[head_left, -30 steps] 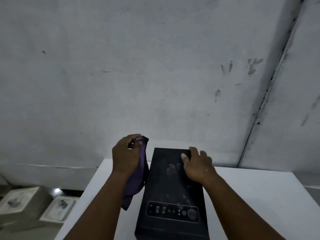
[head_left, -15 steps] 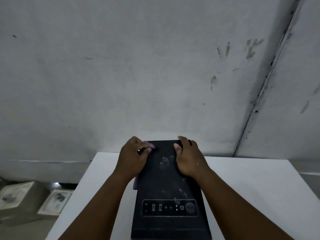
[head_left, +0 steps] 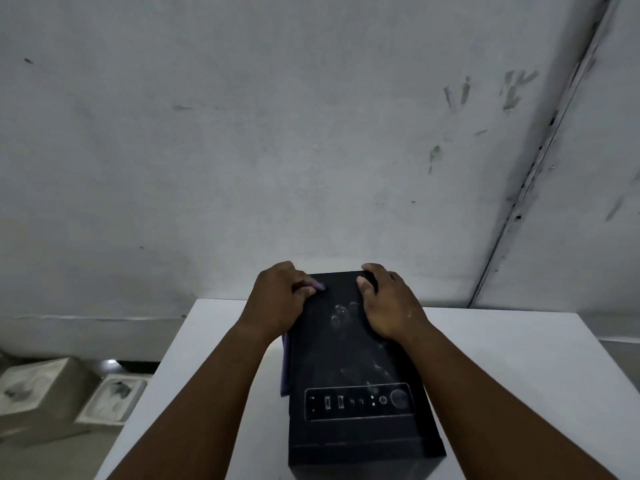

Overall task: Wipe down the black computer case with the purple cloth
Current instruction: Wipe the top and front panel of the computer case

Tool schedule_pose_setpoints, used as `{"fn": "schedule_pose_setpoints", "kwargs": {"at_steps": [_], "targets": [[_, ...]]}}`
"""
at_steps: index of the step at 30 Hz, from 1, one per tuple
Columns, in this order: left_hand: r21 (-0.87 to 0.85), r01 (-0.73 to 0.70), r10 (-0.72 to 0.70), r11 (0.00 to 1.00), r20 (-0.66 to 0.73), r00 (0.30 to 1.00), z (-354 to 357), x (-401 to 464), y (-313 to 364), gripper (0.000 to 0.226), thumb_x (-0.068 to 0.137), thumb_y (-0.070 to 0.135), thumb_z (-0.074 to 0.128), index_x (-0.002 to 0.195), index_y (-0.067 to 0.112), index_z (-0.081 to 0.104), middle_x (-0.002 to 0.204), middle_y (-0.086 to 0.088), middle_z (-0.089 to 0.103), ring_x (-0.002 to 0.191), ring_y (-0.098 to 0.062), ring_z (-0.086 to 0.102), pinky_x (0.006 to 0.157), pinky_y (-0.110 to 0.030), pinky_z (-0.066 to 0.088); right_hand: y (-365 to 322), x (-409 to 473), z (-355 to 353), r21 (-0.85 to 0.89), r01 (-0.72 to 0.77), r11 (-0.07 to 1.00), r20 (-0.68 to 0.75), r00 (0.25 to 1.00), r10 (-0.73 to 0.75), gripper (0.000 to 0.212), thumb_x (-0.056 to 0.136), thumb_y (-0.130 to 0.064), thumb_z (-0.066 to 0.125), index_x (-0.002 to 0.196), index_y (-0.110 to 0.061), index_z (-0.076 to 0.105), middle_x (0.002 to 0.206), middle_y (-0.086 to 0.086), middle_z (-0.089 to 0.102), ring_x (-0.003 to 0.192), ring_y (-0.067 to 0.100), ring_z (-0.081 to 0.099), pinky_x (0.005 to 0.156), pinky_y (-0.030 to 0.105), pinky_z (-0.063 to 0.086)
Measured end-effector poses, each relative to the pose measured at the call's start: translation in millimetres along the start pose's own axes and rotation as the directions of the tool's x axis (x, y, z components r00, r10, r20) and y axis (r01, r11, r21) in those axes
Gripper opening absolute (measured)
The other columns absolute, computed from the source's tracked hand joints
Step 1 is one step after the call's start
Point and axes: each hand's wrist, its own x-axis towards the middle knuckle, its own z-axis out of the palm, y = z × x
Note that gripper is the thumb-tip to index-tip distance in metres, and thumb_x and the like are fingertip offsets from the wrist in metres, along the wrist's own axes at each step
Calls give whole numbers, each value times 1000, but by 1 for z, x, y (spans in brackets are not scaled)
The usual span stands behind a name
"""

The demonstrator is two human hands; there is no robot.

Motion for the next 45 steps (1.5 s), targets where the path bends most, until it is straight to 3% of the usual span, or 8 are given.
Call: {"fn": "schedule_pose_setpoints", "kwargs": {"at_steps": [7, 15, 27, 35, 40, 45], "targets": [[-84, -34, 34, 996, 5, 999, -4, -57, 1, 24, 94, 19, 74, 99, 42, 80, 84, 17, 60, 89, 8, 54, 73, -1, 36, 1, 2, 1, -12, -10, 1000, -1, 1000, 10, 41, 107, -48, 40, 145, -33, 44, 141, 6, 53, 130, 26, 51, 104, 36, 41], [-8, 87, -88, 996, -95, 992, 7, -2, 4, 21, 100, 22, 67, 107, 35, 81, 82, 15, 48, 77, -3, 51, 72, -1, 33, 3, 3, 4, -45, -6, 999, -25, 1000, 5, 40, 106, -49, 39, 143, -33, 45, 136, 7, 58, 125, 27, 53, 100, 37, 42], [-25, -3, 3, 1000, 19, 1000, -3, -66, 11, 19, 97, 30, 70, 108, 44, 78, 86, 11, 57, 86, -1, 54, 72, -5, 36, 8, 9, 8, -36, 3, 999, -38, 999, -5, 37, 105, -50, 40, 136, -33, 49, 128, 5, 61, 119, 27, 55, 92, 36, 42], [10, 76, -74, 997, -108, 991, 8, -26, 6, 20, 100, 27, 66, 114, 36, 79, 83, 12, 47, 75, -1, 45, 71, -7, 33, 7, 8, 8, -60, 14, 998, -55, 998, -18, 36, 106, -49, 39, 134, -30, 50, 123, 6, 64, 113, 29, 58, 88, 35, 41], [3, 50, -50, 999, -62, 997, 8, -21, 9, 20, 99, 25, 68, 113, 33, 80, 83, 16, 45, 75, 2, 45, 75, 0, 32, 9, 6, 8, -52, -2, 999, -76, 997, -2, 33, 106, -48, 40, 131, -31, 52, 119, 5, 64, 109, 27, 57, 85, 34, 39], [-46, -36, 39, 998, 64, 997, -7, -66, 14, 17, 95, 28, 74, 106, 39, 80, 86, 18, 56, 86, 5, 54, 70, -6, 37, 8, 5, 7, -41, 1, 999, -86, 996, -4, 32, 106, -48, 41, 129, -30, 53, 116, 5, 65, 104, 26, 56, 84, 34, 39]]}}
